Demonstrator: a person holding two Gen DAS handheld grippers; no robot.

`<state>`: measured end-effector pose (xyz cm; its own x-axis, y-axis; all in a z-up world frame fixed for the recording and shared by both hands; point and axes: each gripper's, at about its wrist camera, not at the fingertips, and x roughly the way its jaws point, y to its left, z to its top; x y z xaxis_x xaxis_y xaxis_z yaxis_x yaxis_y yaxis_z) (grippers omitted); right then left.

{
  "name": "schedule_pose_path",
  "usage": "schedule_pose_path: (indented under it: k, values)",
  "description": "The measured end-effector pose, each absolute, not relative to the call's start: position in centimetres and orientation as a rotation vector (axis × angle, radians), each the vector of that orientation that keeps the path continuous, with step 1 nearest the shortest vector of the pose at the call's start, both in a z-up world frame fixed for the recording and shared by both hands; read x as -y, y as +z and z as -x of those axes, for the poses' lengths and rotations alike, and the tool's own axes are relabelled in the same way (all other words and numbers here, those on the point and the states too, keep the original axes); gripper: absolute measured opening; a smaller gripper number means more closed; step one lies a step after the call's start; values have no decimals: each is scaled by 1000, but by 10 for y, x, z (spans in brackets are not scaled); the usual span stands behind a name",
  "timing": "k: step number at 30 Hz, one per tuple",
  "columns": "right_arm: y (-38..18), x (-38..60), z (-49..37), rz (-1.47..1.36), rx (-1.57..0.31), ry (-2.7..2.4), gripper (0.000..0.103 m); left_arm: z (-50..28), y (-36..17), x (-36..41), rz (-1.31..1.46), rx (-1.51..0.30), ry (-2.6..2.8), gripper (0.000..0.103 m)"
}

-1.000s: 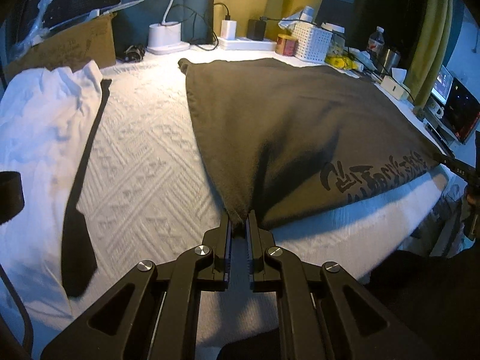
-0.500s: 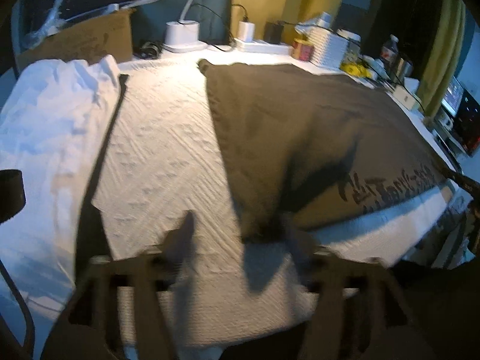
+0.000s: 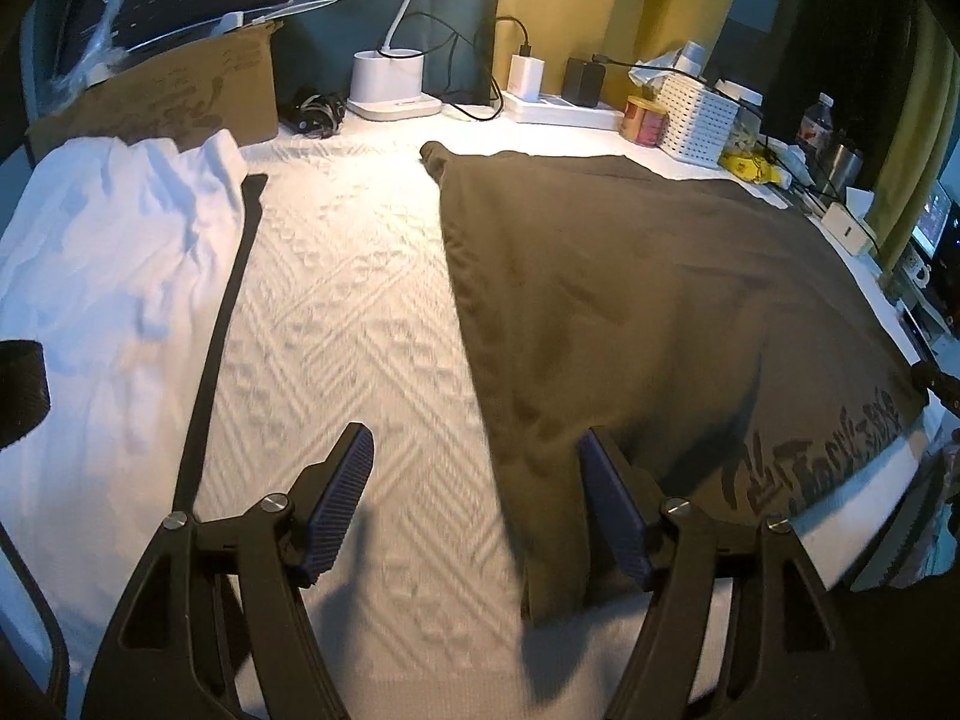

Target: Fold small clothes

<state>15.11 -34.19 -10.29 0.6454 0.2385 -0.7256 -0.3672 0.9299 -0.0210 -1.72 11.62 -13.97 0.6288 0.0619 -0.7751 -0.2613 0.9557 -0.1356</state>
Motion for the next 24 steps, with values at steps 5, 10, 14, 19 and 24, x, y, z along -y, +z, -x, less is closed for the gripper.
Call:
schedule_pose_path:
  k: [5, 10, 14, 19, 24]
  values:
    - [-102, 333, -168, 167, -816, 350, 34, -7, -137, -121, 229, -883, 170, 71]
    - [-99, 324, -188, 164, -819, 352, 34, -34, -135, -124, 214, -892, 154, 71]
    - [-97, 319, -202, 165, -827, 352, 34, -55, -134, -129, 209, -884, 143, 71]
    - [-95, 315, -220, 154, -834, 348, 34, -78, -133, -137, 201, -875, 134, 71]
    - [-94, 310, -235, 146, -836, 344, 34, -99, -139, -152, 214, -885, 146, 71]
